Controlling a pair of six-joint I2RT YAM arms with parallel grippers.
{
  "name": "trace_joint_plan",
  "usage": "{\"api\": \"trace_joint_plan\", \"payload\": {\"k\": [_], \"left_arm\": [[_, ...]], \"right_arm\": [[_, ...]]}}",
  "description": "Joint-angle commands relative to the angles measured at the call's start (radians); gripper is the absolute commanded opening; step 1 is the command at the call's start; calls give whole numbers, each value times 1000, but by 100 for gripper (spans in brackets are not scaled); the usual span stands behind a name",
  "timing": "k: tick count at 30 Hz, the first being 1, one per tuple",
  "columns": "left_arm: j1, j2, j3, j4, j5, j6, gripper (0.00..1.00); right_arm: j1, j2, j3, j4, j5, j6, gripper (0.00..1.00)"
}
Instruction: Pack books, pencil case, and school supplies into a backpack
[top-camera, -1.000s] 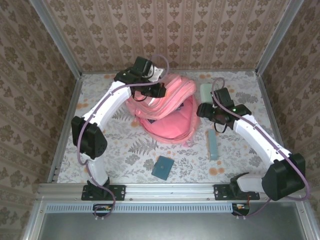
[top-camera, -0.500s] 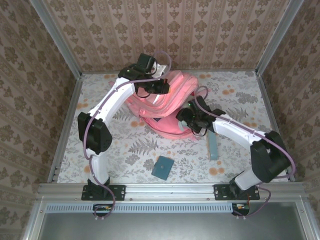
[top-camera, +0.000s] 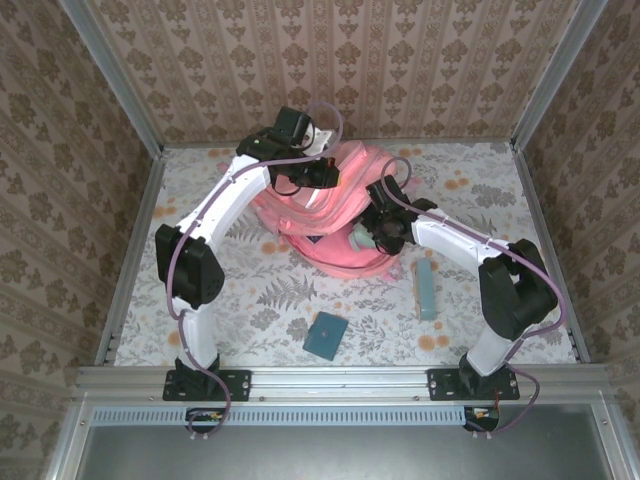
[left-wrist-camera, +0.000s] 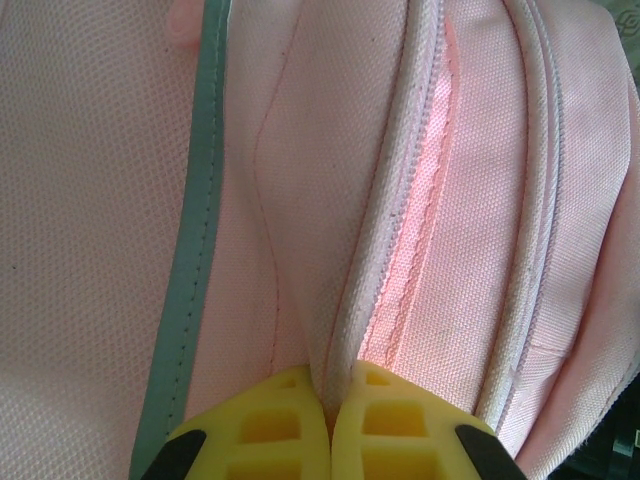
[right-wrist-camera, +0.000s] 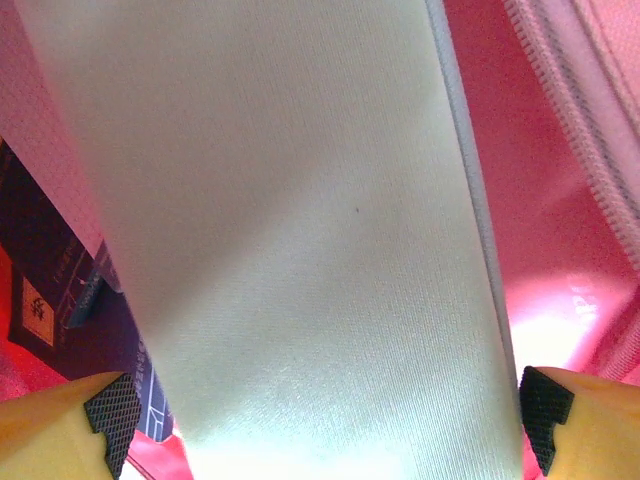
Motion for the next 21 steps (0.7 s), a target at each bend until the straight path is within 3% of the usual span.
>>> {"api": "trace_joint_plan", "payload": {"k": [1, 8, 14, 16, 21], "left_arm": [[10, -36, 25, 87, 44, -6, 0], [20, -33, 25, 87, 50, -7, 0], [23, -36, 17, 96, 52, -10, 0], [23, -37, 14, 100, 53, -14, 0], [23, -42, 7, 107, 56, -17, 0]], "right_arm": [[2, -44, 27, -61, 25, -59, 100], [7, -154, -39, -95, 49, -83, 100], [9, -238, -97, -123, 78, -118, 94], [9, -241, -105, -106, 69, -143, 90], [9, -185, -77, 31, -40, -266, 65]]}}
